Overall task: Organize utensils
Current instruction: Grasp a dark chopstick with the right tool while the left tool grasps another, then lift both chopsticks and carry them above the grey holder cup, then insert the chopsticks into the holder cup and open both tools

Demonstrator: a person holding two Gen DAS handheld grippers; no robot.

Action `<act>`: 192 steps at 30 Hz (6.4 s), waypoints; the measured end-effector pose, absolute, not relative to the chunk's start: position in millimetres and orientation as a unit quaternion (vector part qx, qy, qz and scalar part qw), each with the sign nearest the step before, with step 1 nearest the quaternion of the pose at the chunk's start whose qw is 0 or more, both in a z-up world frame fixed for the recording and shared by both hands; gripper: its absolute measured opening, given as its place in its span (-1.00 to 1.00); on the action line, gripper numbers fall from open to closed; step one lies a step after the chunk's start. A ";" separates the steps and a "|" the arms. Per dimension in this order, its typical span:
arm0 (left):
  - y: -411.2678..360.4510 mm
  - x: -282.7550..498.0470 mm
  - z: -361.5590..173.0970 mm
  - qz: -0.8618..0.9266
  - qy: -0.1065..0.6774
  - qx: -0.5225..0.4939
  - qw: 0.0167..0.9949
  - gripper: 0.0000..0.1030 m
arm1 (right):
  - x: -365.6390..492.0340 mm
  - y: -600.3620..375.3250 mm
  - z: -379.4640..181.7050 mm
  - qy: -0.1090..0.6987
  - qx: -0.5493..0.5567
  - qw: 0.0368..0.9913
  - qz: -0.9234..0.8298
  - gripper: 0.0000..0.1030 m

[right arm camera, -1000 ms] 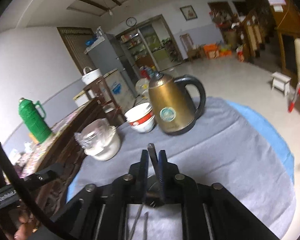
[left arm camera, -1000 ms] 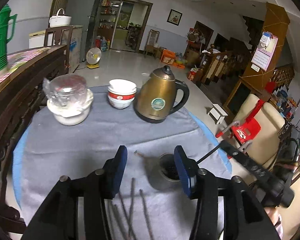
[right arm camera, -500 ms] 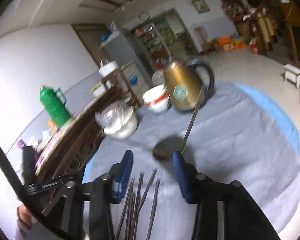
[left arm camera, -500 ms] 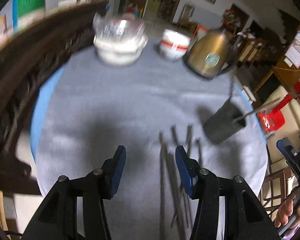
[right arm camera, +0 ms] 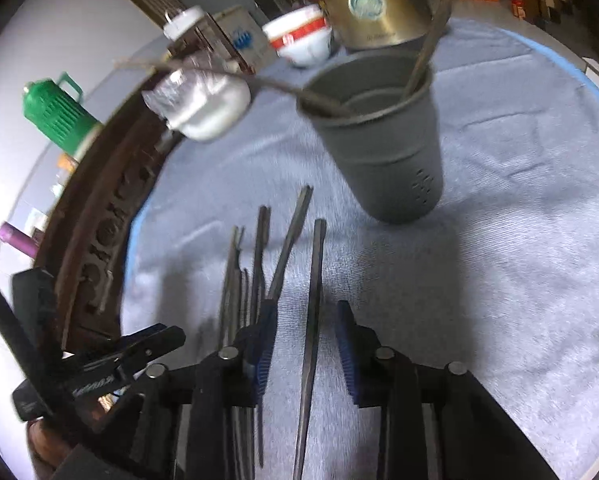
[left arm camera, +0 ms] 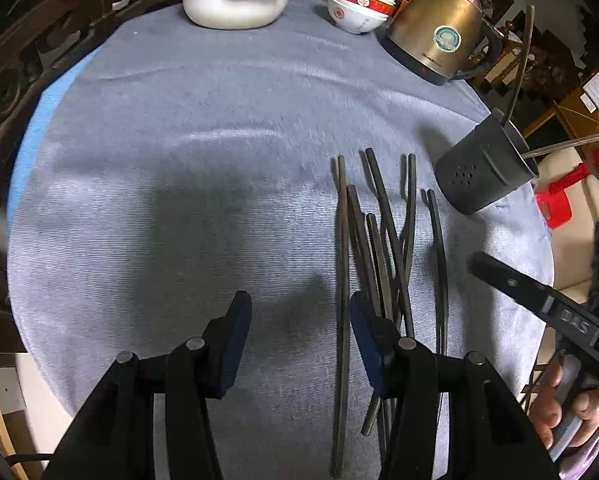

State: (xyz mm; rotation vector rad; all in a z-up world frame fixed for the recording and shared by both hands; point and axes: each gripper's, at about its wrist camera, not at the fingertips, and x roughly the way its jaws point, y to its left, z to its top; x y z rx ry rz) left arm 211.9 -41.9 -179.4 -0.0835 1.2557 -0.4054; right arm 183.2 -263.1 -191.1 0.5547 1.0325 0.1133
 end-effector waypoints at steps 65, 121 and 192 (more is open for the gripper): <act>-54.7 209.1 -202.3 -0.238 0.591 0.007 0.770 -0.86 | 192.7 -262.5 -220.8 0.536 0.262 0.801 0.049 -0.81; -52.8 197.6 -31.4 -0.249 0.423 -0.014 0.871 -0.91 | 142.2 -274.1 -66.7 0.356 0.208 0.910 0.039 -0.88; -148.3 197.1 25.4 -0.302 0.323 0.016 0.897 -0.14 | 140.9 -381.3 -9.8 0.247 0.308 0.918 -0.033 -0.33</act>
